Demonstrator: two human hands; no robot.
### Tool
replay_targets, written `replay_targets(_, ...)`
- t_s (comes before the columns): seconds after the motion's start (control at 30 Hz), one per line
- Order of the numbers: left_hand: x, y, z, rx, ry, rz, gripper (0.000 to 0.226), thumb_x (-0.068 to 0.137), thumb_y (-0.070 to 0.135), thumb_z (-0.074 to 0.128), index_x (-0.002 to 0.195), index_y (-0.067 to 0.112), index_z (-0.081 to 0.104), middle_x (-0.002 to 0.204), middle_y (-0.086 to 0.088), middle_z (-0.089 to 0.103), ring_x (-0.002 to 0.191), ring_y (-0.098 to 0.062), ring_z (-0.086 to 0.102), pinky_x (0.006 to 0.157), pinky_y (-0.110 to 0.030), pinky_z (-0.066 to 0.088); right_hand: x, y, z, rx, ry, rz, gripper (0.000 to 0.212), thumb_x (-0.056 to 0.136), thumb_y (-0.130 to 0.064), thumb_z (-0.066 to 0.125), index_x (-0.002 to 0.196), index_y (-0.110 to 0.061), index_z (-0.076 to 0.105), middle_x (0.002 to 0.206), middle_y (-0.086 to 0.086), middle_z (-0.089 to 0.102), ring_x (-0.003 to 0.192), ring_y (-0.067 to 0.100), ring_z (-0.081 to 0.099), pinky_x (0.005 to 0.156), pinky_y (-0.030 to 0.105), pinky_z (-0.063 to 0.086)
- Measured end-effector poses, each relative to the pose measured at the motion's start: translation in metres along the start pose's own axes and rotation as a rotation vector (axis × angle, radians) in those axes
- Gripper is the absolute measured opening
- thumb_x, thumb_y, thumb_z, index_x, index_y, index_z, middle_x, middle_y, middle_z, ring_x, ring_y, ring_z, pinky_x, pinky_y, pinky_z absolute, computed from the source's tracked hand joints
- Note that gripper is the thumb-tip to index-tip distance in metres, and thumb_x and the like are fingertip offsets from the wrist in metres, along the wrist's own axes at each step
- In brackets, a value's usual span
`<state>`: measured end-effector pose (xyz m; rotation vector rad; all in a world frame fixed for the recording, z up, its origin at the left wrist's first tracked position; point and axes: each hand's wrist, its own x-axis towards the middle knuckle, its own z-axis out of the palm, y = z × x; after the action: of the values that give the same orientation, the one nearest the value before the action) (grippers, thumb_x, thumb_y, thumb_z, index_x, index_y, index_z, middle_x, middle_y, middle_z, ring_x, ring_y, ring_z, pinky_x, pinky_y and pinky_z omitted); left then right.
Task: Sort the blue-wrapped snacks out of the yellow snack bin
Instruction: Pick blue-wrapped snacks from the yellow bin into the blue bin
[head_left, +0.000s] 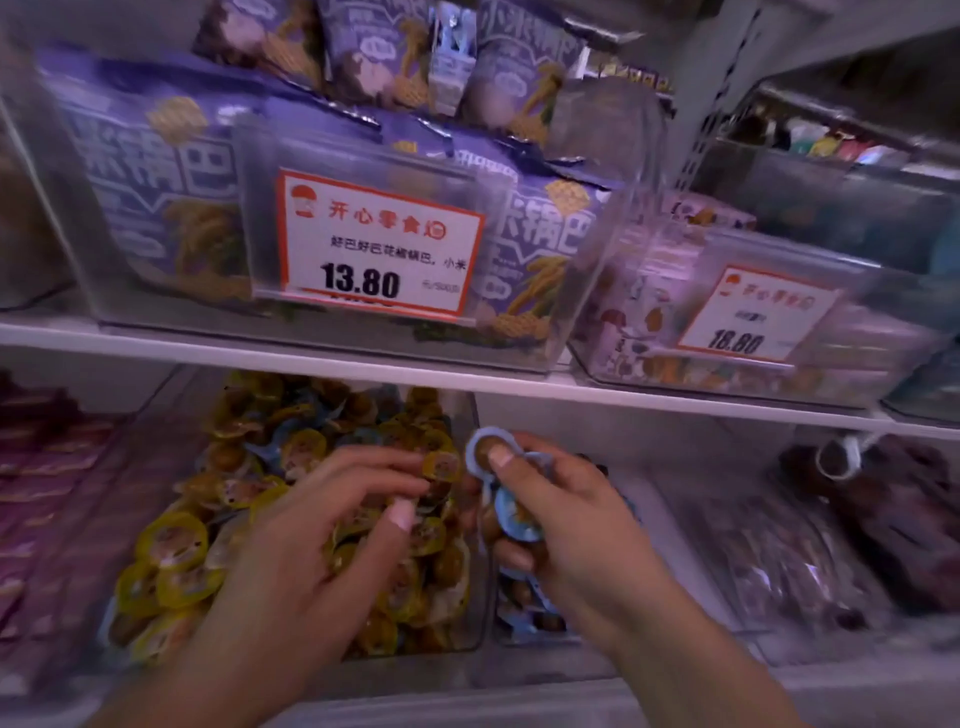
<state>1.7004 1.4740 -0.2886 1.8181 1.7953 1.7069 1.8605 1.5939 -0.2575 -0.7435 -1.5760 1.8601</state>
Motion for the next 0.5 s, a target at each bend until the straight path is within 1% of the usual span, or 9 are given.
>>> replay_targets(0.03, 0.0, -0.003, 0.003, 0.014, -0.015, -0.028, 0.014, 0.093, 0.031, 0.057, 0.099, 0.031, 0.071, 0.116, 0.021, 0.063, 0.114, -0.002, 0.06, 0.092, -0.009, 0.041, 0.002, -0.001, -0.015, -0.042, 0.024, 0.006, 0.023, 0.098, -0.028, 0.059, 0.093, -0.007, 0.064, 0.062, 0.013, 0.058, 0.043, 0.018, 0.043, 0.039, 0.022, 0.035)
replay_targets(0.1, -0.002, -0.011, 0.008, 0.067, -0.047, -0.063, 0.016, 0.091, 0.029, 0.057, 0.098, 0.031, 0.071, 0.114, 0.025, 0.061, 0.114, 0.002, 0.058, 0.093, -0.007, 0.039, 0.011, 0.003, -0.044, -0.127, 0.124, 0.035, 0.019, 0.097, -0.022, 0.06, 0.094, -0.004, 0.066, 0.07, 0.013, 0.065, 0.051, 0.02, 0.055, 0.043, 0.025, 0.044)
replay_targets(0.17, -0.002, -0.017, 0.011, 0.134, -0.072, -0.062, 0.017, 0.092, 0.033, 0.055, 0.1, 0.034, 0.07, 0.115, 0.027, 0.059, 0.114, 0.005, 0.057, 0.093, -0.008, 0.04, 0.027, 0.013, -0.073, -0.22, 0.321, 0.073, 0.014, 0.093, -0.02, 0.065, 0.103, -0.012, 0.071, 0.095, 0.008, 0.074, 0.081, 0.018, 0.069, 0.063, 0.03, 0.056)
replay_targets(0.2, -0.002, -0.019, 0.012, 0.158, -0.087, -0.059, 0.018, 0.093, 0.037, 0.054, 0.101, 0.036, 0.069, 0.116, 0.027, 0.059, 0.114, 0.005, 0.057, 0.093, -0.012, 0.042, 0.035, 0.017, -0.088, -0.297, 0.417, 0.071, 0.019, 0.092, -0.021, 0.066, 0.11, -0.017, 0.071, 0.104, 0.006, 0.074, 0.091, 0.017, 0.069, 0.068, 0.026, 0.055)
replay_targets(0.27, -0.002, -0.022, 0.012, 0.187, -0.116, -0.053, 0.024, 0.093, 0.044, 0.049, 0.104, 0.036, 0.069, 0.116, 0.027, 0.059, 0.113, 0.001, 0.058, 0.092, -0.023, 0.047, 0.05, 0.021, -0.113, -0.495, 0.545, 0.033, 0.029, 0.093, -0.019, 0.061, 0.122, -0.02, 0.067, 0.109, 0.003, 0.071, 0.085, 0.009, 0.066, 0.063, 0.013, 0.049)
replay_targets(0.33, -0.001, -0.025, 0.01, 0.214, -0.137, -0.049, 0.027, 0.093, 0.045, 0.047, 0.105, 0.035, 0.069, 0.115, 0.025, 0.061, 0.112, -0.002, 0.059, 0.09, -0.033, 0.05, 0.059, 0.024, -0.129, -0.674, 0.578, -0.002, 0.033, 0.096, -0.013, 0.053, 0.126, -0.015, 0.064, 0.114, 0.008, 0.067, 0.079, 0.002, 0.058, 0.055, 0.0, 0.041)
replay_targets(0.4, -0.001, -0.026, 0.008, 0.254, -0.155, -0.037, 0.029, 0.093, 0.045, 0.046, 0.106, 0.034, 0.069, 0.112, 0.024, 0.063, 0.112, -0.001, 0.059, 0.09, -0.038, 0.051, 0.062, 0.027, -0.136, -0.756, 0.571, -0.014, 0.029, 0.097, -0.01, 0.049, 0.119, -0.014, 0.067, 0.12, 0.011, 0.066, 0.08, 0.002, 0.058, 0.053, -0.003, 0.038)
replay_targets(0.47, 0.0, -0.027, 0.003, 0.3, -0.152, -0.004, 0.027, 0.093, 0.042, 0.047, 0.105, 0.034, 0.069, 0.111, 0.025, 0.063, 0.11, 0.002, 0.059, 0.089, -0.04, 0.05, 0.059, 0.028, -0.131, -0.783, 0.571, -0.05, 0.025, 0.095, -0.009, 0.048, 0.104, -0.02, 0.069, 0.111, 0.007, 0.07, 0.072, -0.005, 0.058, 0.054, -0.001, 0.039)
replay_targets(0.5, 0.0, -0.027, -0.001, 0.314, -0.144, 0.012, 0.025, 0.093, 0.04, 0.048, 0.105, 0.034, 0.069, 0.11, 0.025, 0.063, 0.108, 0.002, 0.059, 0.088, -0.039, 0.05, 0.057, 0.027, -0.125, -0.791, 0.572, -0.091, 0.025, 0.094, -0.008, 0.049, 0.098, -0.022, 0.069, 0.106, 0.004, 0.071, 0.074, -0.003, 0.061, 0.057, 0.0, 0.039)
